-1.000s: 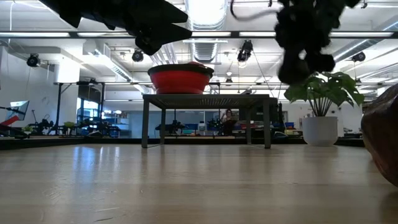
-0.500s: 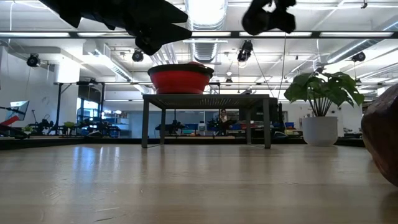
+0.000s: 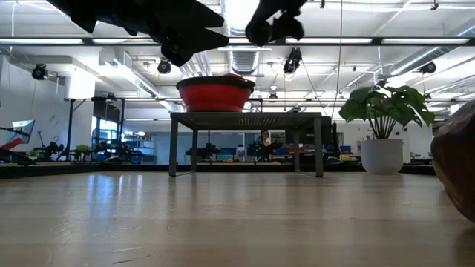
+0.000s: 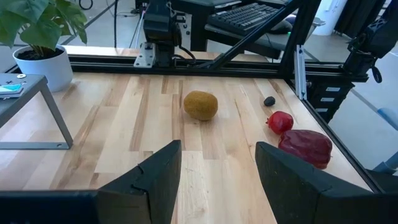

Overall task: Pick & Place Fruit
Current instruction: Put the black plum into the red strainer bowl on the shelf, then put the brown kiwi into the red strainer bowl on the shelf

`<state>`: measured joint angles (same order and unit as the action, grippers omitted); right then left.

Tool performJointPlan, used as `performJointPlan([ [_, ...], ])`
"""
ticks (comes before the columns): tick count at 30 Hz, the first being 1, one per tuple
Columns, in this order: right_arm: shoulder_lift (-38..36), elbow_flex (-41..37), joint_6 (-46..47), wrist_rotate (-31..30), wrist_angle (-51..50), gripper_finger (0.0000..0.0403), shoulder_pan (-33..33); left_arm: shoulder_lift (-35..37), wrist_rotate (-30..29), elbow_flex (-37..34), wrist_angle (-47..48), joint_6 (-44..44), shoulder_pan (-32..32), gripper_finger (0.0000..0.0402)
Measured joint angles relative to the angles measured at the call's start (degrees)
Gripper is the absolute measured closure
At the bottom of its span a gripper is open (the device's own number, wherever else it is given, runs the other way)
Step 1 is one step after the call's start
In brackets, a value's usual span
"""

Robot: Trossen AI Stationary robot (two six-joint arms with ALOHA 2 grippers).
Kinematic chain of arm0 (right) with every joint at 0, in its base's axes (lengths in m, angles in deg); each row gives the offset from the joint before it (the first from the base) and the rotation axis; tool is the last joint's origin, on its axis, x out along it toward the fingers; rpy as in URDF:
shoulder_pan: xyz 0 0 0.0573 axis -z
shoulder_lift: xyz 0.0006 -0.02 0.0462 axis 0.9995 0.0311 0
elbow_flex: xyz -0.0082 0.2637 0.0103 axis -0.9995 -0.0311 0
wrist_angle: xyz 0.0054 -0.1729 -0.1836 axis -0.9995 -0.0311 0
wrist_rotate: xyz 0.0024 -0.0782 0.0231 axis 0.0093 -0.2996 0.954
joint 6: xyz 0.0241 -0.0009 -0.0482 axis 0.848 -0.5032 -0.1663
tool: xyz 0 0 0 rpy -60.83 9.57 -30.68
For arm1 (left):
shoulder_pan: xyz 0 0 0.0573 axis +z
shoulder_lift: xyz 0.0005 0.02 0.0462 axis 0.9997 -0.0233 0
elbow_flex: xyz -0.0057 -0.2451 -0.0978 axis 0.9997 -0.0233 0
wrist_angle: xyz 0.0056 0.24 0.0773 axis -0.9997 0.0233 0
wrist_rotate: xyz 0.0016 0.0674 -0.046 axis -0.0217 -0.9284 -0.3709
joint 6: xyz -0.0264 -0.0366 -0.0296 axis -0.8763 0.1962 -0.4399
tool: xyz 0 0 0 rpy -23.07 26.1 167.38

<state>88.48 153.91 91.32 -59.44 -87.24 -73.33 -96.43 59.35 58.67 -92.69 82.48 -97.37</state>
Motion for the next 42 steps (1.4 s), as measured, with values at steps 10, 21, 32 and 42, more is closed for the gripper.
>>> performJointPlan([
  [10, 11.7, 12.9, -4.3, 0.1, -0.5, 0.0152, 2.1, 0.0, 0.0, 0.0, 0.0, -0.1, 0.0, 0.0190],
  [21, 19.9, 18.3, -6.8, 0.1, -2.6, 0.0110, 2.1, 0.7, 1.8, 0.1, 1.6, -1.5, -0.3, 0.0190],
  [32, 22.3, 18.4, -11.2, 0.0, -3.5, 0.0112, 2.7, 10.8, -1.2, -0.2, 8.0, 2.2, -4.5, 0.0190],
  [42, 14.7, 22.1, -11.8, 0.3, -13.6, 0.0160, 2.7, 11.1, -3.2, -1.0, 7.9, 3.4, -5.9, 0.0191],
])
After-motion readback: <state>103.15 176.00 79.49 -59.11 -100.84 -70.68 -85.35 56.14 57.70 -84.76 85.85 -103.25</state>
